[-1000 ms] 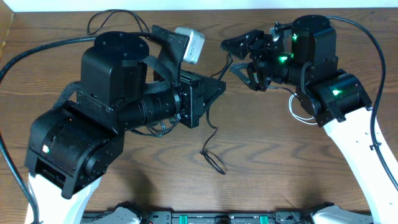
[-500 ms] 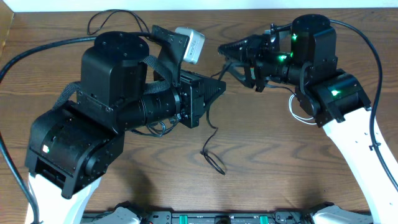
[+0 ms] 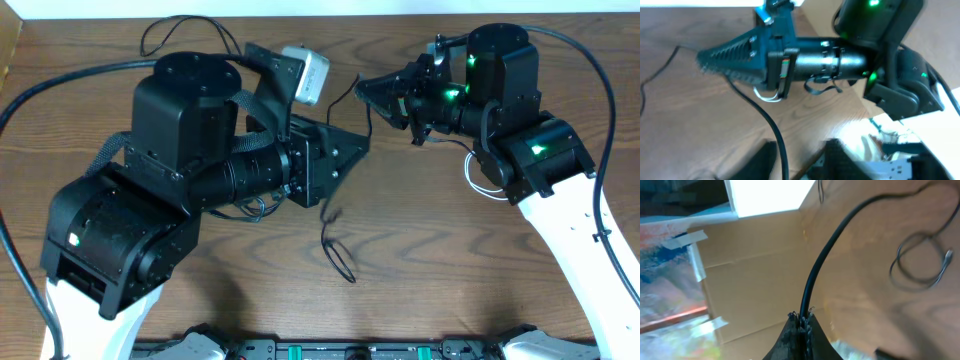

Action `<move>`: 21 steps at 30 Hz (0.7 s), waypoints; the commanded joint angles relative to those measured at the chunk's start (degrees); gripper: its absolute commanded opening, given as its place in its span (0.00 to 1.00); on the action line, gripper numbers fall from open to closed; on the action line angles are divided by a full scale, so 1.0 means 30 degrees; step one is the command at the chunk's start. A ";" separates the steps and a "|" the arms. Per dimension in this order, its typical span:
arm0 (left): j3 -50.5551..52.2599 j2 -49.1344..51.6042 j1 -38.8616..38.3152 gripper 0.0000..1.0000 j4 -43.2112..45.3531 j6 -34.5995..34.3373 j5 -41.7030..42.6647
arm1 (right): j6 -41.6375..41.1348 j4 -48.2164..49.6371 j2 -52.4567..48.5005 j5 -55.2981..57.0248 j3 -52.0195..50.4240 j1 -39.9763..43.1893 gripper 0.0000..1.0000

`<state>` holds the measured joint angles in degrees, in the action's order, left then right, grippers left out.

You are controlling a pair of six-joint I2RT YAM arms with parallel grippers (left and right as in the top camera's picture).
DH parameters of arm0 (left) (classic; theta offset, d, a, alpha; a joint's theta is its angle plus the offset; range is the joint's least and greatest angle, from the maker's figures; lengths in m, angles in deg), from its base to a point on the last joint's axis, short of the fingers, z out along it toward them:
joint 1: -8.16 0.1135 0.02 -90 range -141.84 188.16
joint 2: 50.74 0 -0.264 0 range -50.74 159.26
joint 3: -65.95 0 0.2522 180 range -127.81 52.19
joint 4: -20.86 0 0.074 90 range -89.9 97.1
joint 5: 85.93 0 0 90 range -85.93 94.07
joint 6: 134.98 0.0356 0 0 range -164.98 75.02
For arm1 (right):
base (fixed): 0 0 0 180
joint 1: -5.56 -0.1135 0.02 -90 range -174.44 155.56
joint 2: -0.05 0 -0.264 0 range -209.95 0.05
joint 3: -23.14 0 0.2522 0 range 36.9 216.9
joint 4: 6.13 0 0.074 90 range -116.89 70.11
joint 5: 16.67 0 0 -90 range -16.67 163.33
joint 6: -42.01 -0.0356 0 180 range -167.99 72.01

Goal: Untangle cables

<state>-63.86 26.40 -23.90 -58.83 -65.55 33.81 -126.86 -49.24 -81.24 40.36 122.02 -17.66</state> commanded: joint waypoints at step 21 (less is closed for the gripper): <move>-0.0022 0.1290 0.4816 0.79 -0.2004 -0.7664 -0.7359 | 1.4615 0.3490 0.0029 -0.2630 0.0073 -0.1545 0.01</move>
<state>-63.80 31.10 -14.70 -64.71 -81.86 10.12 -88.72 -39.29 -81.27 37.17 122.00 -22.04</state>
